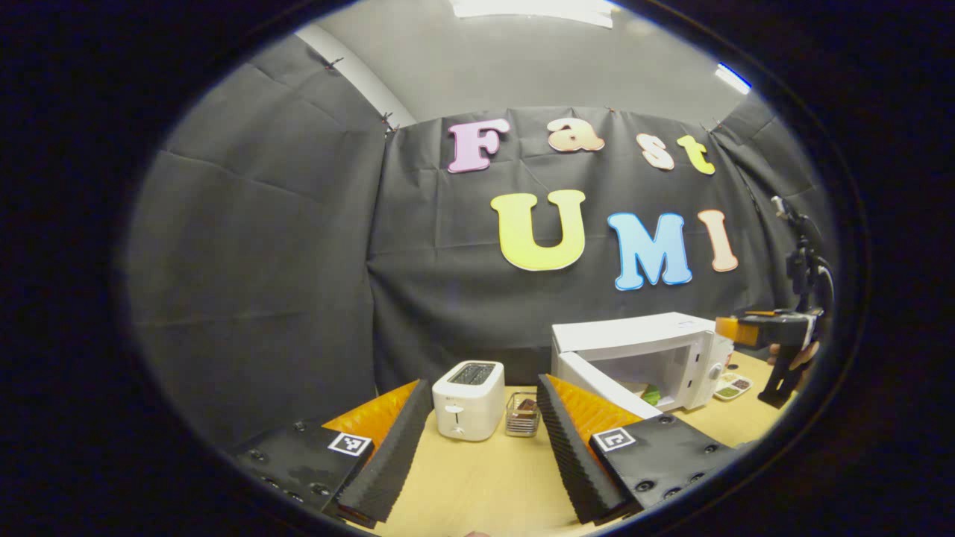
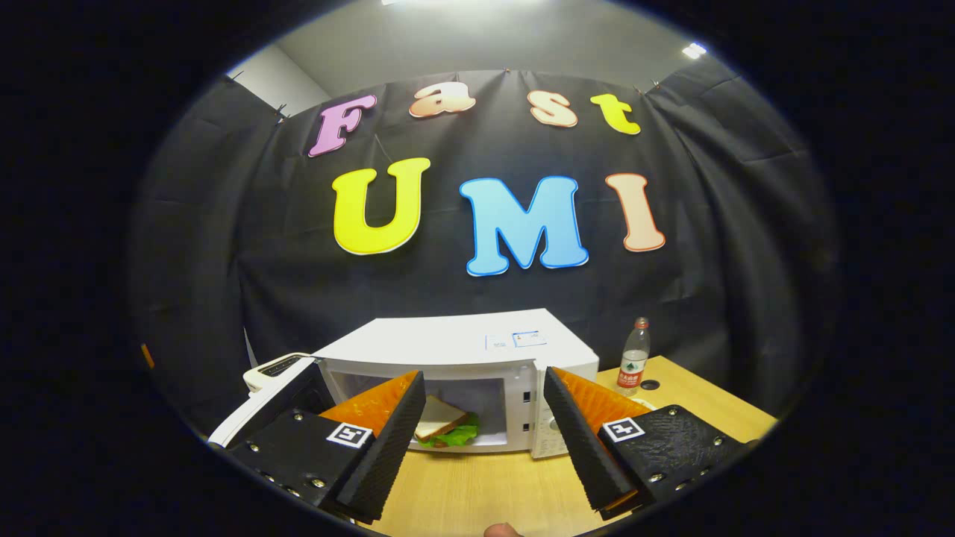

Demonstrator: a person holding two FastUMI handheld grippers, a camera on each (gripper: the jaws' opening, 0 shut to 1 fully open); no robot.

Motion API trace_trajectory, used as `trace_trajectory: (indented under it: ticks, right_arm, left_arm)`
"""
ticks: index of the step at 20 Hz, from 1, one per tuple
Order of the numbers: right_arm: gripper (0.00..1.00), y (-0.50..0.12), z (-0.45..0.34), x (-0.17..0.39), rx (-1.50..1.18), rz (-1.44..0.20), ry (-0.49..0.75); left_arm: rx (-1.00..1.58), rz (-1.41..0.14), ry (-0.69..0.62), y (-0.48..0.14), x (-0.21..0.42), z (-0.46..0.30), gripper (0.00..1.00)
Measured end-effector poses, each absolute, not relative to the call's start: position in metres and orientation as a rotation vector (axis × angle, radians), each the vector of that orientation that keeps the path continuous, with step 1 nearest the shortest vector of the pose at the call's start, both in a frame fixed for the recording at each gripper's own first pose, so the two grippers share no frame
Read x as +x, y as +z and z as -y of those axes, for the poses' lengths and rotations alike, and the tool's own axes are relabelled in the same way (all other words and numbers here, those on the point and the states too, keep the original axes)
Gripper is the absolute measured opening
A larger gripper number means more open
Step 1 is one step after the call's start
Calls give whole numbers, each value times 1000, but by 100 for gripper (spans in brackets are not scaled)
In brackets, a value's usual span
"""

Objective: Open the microwave oven with the left hand, put the food in, and close the microwave oven.

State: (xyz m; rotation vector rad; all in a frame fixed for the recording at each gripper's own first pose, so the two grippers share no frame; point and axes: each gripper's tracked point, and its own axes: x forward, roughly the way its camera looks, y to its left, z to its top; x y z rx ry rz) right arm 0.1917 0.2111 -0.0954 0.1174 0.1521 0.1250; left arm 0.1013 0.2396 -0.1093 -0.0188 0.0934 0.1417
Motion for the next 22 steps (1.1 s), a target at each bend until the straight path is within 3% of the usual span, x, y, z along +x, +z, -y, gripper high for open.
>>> trace_trajectory:
  ticks: [2,4,10,11,12,18,19,22]
  right_arm:
    - [96,-80,-192,170,97,-126,122]
    - [96,-67,-178,150,89,-112,130]
    - [96,-45,-154,96,101,-79,177]
    - [96,-46,-152,89,99,-83,186]
    - [96,-46,-149,84,97,-82,193]
    - [96,-37,-119,58,92,-73,200]
    - [96,-35,-112,55,95,-70,193]
    - [96,-35,-86,44,97,-73,181]
  left_arm:
    - [-20,-121,146,-126,97,-232,88]
    - [3,-148,163,-139,93,-228,95]
    - [2,-236,155,-178,77,-206,96]
    - [5,-241,162,-182,75,-205,92]
    - [4,-252,167,-187,72,-202,96]
    - [-2,-302,167,-210,70,-179,30]
    - [-22,-317,160,-220,73,-172,8]
    - [-50,-342,161,-225,68,-157,8]
